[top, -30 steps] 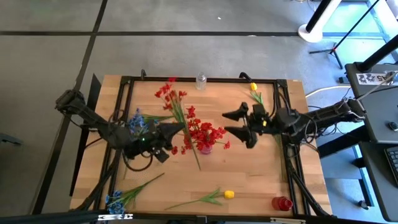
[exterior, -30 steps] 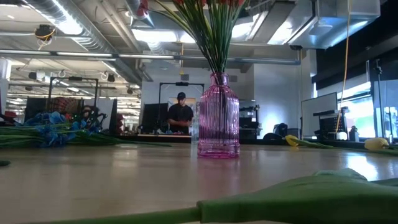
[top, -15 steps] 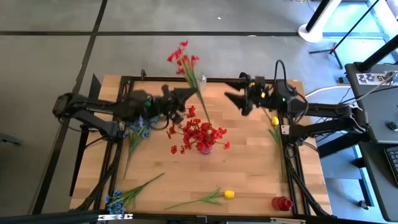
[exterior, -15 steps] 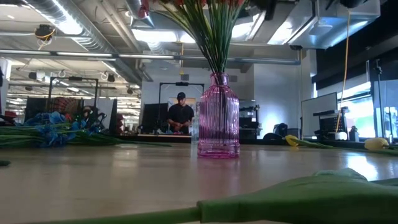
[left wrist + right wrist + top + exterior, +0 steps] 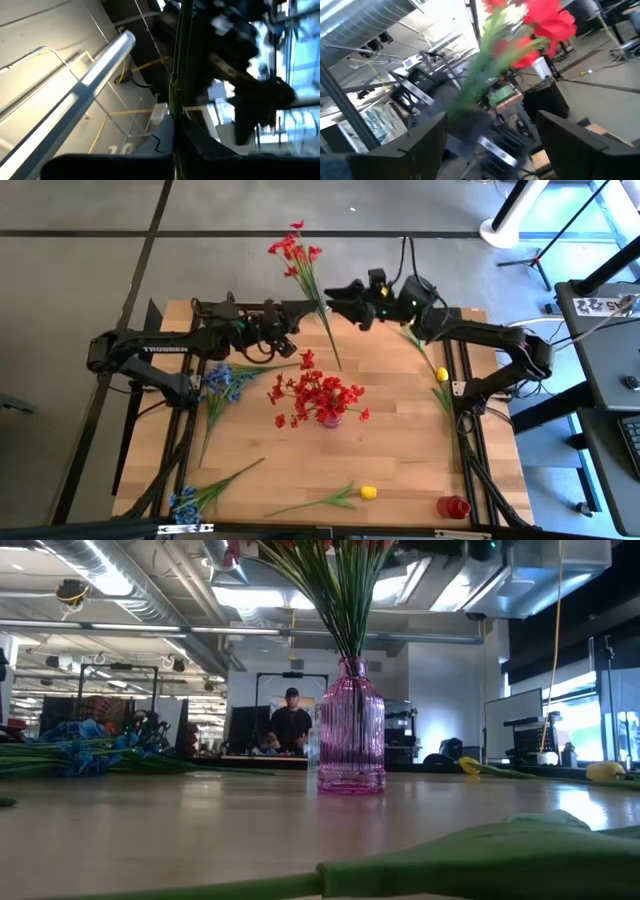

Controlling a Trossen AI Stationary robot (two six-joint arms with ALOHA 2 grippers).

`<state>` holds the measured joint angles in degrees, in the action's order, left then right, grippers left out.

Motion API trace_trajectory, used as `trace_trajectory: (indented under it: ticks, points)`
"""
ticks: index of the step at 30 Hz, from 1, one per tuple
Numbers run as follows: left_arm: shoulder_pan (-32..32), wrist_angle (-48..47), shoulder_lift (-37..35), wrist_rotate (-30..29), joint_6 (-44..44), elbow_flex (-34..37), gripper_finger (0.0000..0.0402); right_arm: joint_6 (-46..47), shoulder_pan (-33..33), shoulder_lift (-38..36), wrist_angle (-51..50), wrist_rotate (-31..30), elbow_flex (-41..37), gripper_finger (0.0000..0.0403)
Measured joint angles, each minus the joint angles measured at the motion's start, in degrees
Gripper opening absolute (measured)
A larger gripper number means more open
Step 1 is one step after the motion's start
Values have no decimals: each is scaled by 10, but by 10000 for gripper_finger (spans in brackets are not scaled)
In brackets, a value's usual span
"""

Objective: Sort flowers into vase by color
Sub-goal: Put the red flowers into the purple vase

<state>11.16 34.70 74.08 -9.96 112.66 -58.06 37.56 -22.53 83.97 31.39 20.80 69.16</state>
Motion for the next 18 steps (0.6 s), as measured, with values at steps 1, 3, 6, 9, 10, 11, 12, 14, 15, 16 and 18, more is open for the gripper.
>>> trace_trajectory:
  ticks: [1, 3, 6, 9, 10, 11, 12, 14, 15, 16, 18]
  points:
    - [2, -3, 0, -2, 4, 0, 5, 0, 0, 4, -12, 2, 17, 303]
    - [5, -23, 0, 0, 4, 0, 5, 0, 0, 14, -24, -3, 50, 303]
    - [5, -67, 0, 2, 16, 0, 5, 16, 0, 29, -69, -1, 82, 303]
    - [5, -82, 3, 3, 53, 0, 5, 15, 0, 32, -121, 9, 101, 303]
    - [5, -84, 3, 3, 67, 0, 5, 14, 0, 31, -128, 9, 103, 303]
    - [5, -84, 3, 5, 78, 0, 5, 14, 0, 30, -135, 10, 103, 303]
    - [5, -84, 3, 8, 86, 0, 5, 14, 0, 30, -139, 14, 103, 303]
    - [6, -89, 3, 16, 91, 0, 5, 14, 0, 31, -142, 23, 103, 303]
    - [7, -94, 3, 21, 91, 0, 5, 14, 0, 31, -142, 23, 103, 303]
    - [8, -97, 3, 26, 91, 0, 5, 13, 0, 31, -142, 16, 103, 303]
    - [9, -100, 3, 34, 90, 0, 5, 6, 0, 35, -141, 3, 103, 303]
